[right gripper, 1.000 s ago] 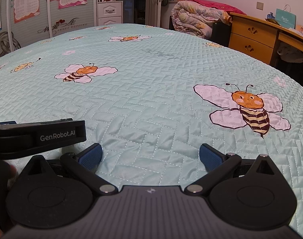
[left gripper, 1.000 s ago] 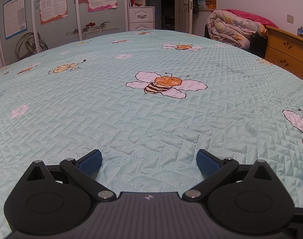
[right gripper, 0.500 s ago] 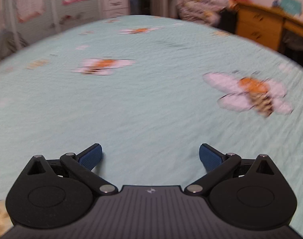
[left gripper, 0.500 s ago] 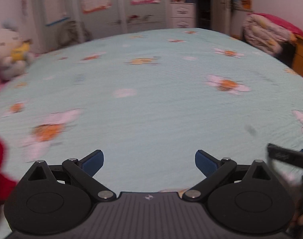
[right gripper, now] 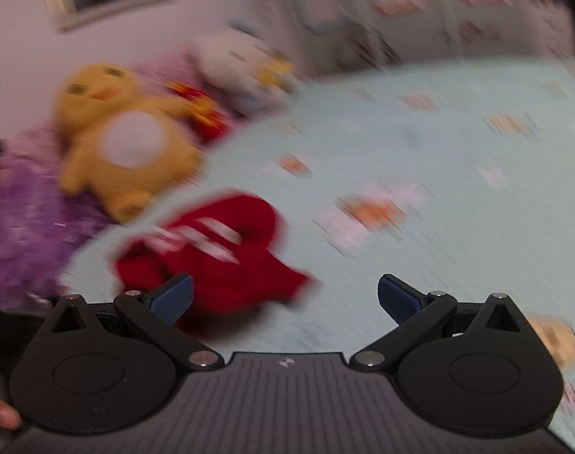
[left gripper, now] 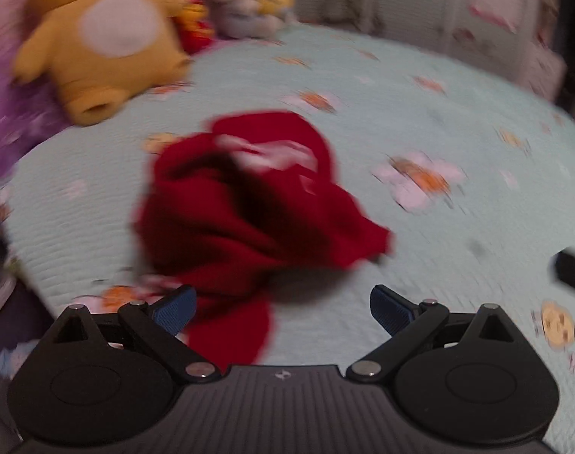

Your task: Fold clothes

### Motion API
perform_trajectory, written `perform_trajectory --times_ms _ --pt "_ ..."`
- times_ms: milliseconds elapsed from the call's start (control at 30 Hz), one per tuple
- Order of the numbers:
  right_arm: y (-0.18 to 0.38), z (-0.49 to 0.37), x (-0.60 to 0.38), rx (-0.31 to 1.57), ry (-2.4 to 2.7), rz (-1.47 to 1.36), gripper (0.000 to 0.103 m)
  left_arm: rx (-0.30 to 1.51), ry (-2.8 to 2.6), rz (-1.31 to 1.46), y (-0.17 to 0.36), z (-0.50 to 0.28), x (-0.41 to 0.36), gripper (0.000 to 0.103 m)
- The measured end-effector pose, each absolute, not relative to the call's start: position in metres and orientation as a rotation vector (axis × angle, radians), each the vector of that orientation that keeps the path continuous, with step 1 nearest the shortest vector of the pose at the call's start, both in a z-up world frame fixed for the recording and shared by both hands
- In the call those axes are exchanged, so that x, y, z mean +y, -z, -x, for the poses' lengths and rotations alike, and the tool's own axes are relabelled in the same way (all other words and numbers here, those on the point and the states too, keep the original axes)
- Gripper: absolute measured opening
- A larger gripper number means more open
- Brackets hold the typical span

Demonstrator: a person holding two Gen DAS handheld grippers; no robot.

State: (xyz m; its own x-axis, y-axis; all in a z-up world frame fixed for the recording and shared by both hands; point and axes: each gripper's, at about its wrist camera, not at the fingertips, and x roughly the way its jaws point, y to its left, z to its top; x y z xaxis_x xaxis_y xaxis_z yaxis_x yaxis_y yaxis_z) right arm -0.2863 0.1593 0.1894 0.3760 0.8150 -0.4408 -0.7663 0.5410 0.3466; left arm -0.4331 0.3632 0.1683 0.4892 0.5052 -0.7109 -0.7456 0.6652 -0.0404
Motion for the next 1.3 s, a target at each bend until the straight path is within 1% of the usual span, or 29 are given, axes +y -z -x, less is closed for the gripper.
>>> perform_trajectory --times_ms 100,233,333,433,800,1067,1300 --pt "-0.215 0.312 0.186 0.496 -1.112 -0.049 0.102 0.666 -0.843 0.389 -0.183 0.461 0.385 0.101" --pt "-0.235 0.322 0.217 0.566 -1.132 0.024 0.102 0.682 -0.895 0.35 -0.195 0.475 0.398 0.101" --pt "-0.227 0.324 0.247 0.668 -1.053 0.133 0.102 0.715 -0.872 0.397 -0.193 0.483 0.41 0.101" --pt "-0.215 0.331 0.261 0.726 -1.024 0.173 0.102 0.741 -0.84 0.44 -0.187 0.488 0.418 0.101" --pt "-0.214 0.363 0.311 0.745 -0.835 0.547 0.102 0.869 -0.852 0.38 -0.184 0.477 0.425 0.101" --pt "-0.21 0.365 0.325 0.765 -0.839 0.578 0.102 0.915 -0.87 0.321 -0.191 0.469 0.427 0.101" --pt "-0.209 0.364 0.33 0.784 -0.825 0.576 0.102 0.939 -0.856 0.363 -0.188 0.47 0.431 0.101"
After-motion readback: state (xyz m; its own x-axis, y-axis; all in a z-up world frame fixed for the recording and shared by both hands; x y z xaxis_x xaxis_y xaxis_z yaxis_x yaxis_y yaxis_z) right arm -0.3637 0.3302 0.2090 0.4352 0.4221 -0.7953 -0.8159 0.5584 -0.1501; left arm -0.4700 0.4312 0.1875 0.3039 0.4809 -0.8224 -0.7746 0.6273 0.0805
